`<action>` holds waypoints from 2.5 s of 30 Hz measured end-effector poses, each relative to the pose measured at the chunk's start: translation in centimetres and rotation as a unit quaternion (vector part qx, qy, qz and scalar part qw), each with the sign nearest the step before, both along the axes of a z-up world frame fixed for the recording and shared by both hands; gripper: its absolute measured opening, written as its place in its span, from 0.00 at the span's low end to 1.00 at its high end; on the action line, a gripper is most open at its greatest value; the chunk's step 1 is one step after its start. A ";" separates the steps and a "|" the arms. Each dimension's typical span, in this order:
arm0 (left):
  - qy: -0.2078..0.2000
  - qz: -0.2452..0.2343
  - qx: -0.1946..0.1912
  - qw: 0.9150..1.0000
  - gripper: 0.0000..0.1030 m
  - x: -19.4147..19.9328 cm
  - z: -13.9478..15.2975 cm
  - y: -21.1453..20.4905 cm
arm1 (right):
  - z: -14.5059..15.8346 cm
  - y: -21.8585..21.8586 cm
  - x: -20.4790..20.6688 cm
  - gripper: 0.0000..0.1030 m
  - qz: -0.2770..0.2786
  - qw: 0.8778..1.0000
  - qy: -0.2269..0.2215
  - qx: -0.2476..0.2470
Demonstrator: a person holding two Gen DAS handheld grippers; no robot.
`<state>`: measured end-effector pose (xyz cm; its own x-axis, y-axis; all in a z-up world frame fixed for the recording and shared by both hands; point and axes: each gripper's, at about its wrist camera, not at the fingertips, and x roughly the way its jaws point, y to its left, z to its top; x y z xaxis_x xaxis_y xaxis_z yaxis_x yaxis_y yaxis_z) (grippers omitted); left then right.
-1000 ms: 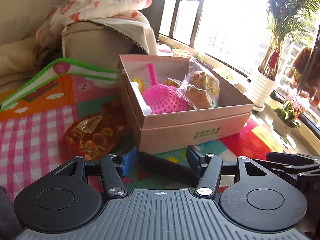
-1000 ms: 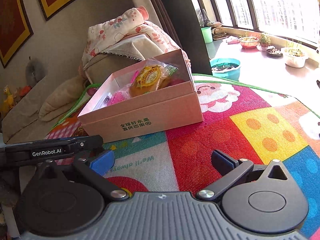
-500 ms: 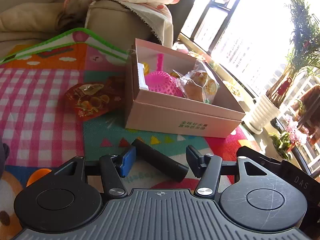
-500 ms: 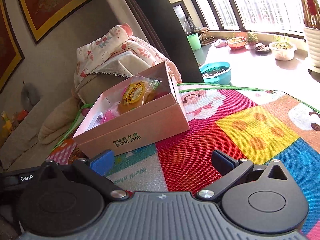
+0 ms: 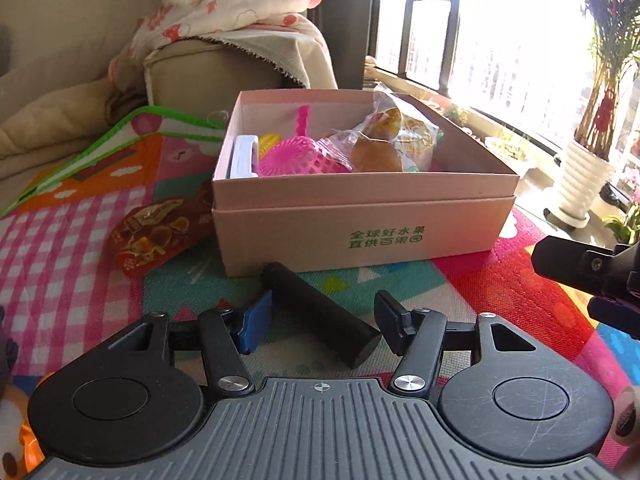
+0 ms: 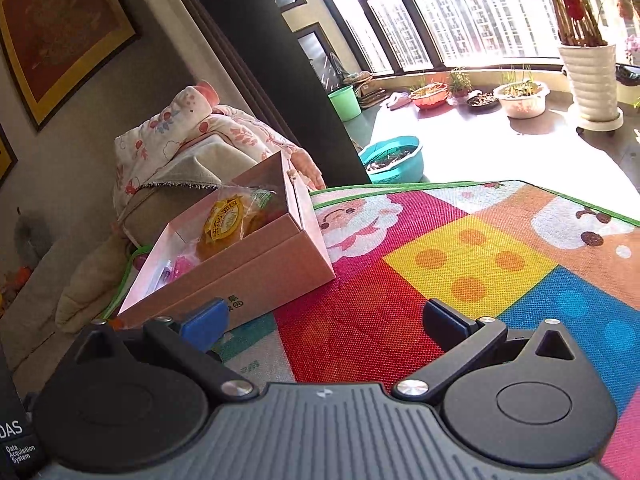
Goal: Organize objects
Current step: 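Lift the black handle with the left tool while the right tool grasps the orange toy, then drop the handle into the pink box with the left tool while the right tool drops the orange toy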
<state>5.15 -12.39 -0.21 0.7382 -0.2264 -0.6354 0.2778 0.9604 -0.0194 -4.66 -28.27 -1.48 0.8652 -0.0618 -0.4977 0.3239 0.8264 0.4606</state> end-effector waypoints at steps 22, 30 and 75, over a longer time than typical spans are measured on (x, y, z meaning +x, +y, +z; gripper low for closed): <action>-0.019 -0.041 0.005 0.999 0.22 -1.2 0.1 2.6 | -0.3 2.5 2.8 1.00 0.056 0.979 0.133 -0.141; -0.007 -0.076 -0.082 0.994 0.21 -8.1 2.0 9.0 | -0.2 3.6 3.1 1.00 0.085 0.972 0.138 -0.169; -0.135 -0.080 -0.109 0.982 0.22 3.1 11.4 3.9 | 4.6 4.9 -4.3 0.44 0.237 0.935 0.046 -0.262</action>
